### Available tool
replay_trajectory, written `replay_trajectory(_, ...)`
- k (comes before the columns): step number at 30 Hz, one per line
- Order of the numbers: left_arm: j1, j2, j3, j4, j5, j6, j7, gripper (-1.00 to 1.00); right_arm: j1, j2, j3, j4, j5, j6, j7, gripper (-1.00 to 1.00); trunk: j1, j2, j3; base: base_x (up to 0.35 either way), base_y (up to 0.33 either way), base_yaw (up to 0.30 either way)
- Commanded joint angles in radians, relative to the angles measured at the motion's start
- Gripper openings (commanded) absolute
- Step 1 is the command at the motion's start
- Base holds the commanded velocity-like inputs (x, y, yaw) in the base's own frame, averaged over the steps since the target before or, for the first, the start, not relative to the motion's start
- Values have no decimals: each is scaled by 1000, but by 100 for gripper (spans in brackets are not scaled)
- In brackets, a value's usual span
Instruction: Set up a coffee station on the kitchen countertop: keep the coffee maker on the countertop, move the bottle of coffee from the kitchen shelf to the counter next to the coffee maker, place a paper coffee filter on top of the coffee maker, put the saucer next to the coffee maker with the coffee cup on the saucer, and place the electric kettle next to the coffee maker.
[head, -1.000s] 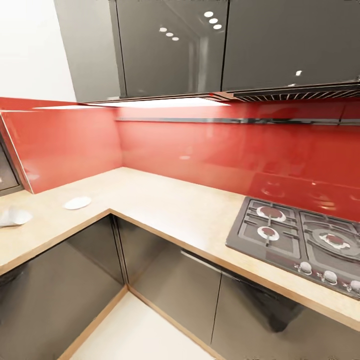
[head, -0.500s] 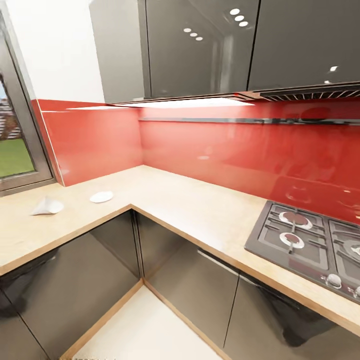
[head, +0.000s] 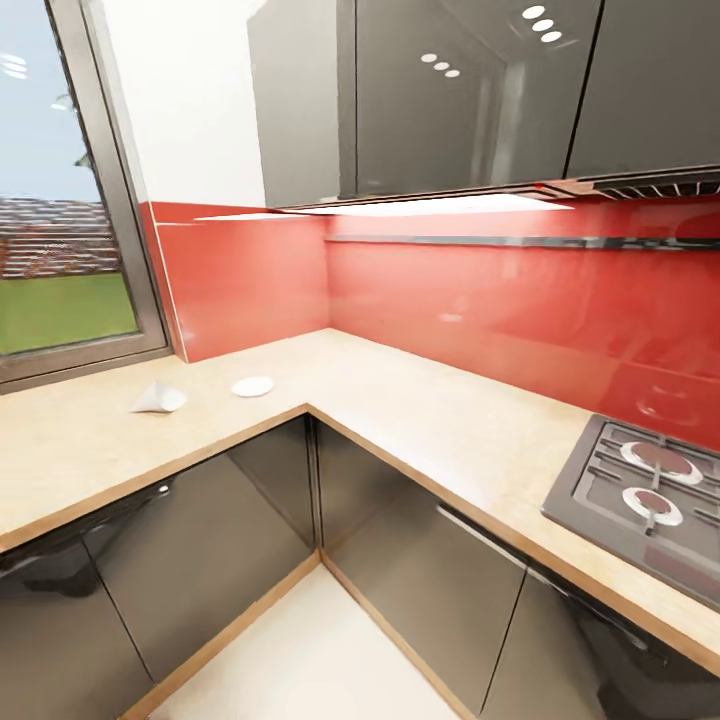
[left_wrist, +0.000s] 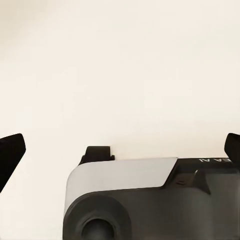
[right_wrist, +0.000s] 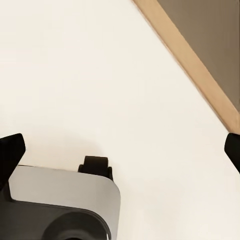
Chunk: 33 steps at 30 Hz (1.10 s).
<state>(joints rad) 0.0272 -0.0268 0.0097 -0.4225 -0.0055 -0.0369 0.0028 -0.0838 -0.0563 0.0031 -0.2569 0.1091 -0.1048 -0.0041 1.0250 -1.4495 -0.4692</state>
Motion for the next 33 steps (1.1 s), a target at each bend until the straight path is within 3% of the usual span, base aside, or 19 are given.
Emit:
replay_trajectory(1, 0, 0, 1, -1, -1, -1, 0, 100, -1, 0, 0, 1, 9, -3, 0, 100, 0, 0, -1, 0, 0, 279)
replay_trajectory(33, 0, -1, 1, -2, -1, -1, 0, 100, -1, 1, 0, 0, 10, -4, -4, 100, 0, 0, -1, 0, 0, 288)
